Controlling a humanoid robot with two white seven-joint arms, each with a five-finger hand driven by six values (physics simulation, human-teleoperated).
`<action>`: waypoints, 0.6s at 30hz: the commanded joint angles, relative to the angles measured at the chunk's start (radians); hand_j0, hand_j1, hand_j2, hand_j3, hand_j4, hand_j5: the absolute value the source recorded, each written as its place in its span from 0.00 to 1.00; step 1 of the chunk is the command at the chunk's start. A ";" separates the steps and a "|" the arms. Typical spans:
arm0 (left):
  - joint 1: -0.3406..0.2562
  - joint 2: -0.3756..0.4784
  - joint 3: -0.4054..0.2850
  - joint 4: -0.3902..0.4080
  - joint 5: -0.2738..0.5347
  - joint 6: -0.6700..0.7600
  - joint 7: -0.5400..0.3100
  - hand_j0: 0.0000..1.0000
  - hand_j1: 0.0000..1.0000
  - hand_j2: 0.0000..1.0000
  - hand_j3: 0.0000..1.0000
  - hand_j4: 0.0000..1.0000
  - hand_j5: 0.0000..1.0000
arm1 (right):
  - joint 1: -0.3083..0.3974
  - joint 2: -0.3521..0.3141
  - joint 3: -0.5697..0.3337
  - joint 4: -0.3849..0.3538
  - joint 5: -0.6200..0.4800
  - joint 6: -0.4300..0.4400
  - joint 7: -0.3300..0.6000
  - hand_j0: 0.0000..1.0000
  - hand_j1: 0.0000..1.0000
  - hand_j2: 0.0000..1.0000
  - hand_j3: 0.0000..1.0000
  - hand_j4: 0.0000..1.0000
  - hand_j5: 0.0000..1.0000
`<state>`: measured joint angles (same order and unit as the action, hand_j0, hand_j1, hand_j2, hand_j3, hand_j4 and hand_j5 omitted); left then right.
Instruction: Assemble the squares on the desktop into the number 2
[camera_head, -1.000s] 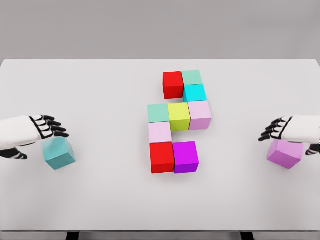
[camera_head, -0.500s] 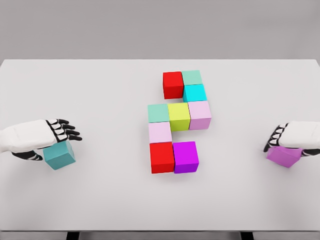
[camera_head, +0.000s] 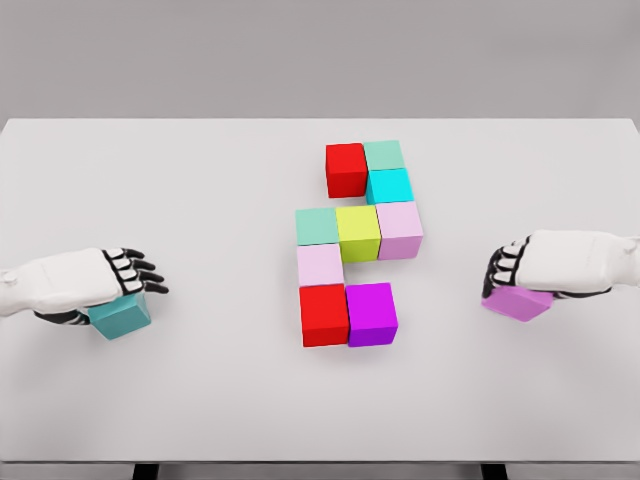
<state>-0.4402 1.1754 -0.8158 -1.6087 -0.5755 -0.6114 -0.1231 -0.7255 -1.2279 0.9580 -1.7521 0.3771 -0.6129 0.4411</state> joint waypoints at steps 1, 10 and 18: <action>0.000 -0.007 0.000 0.003 -0.020 0.001 0.000 0.84 0.84 0.84 0.84 0.84 0.84 | 0.000 0.044 -0.002 -0.014 -0.015 0.002 -0.002 0.56 0.56 0.56 0.56 0.56 0.56; -0.028 -0.007 0.006 0.006 -0.032 0.001 0.000 0.56 0.56 0.56 0.56 0.56 0.56 | 0.000 0.096 0.008 -0.014 -0.021 0.002 -0.002 0.77 0.77 0.77 0.77 0.77 0.77; -0.114 -0.076 0.004 0.099 -0.034 0.001 0.000 0.56 0.56 0.56 0.56 0.56 0.56 | 0.000 0.064 -0.004 -0.014 -0.052 0.002 -0.009 1.00 1.00 1.00 1.00 1.00 1.00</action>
<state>-0.5614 1.1148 -0.8115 -1.5357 -0.6129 -0.6113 -0.1226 -0.7271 -1.1522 0.9605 -1.7654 0.3448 -0.6127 0.4344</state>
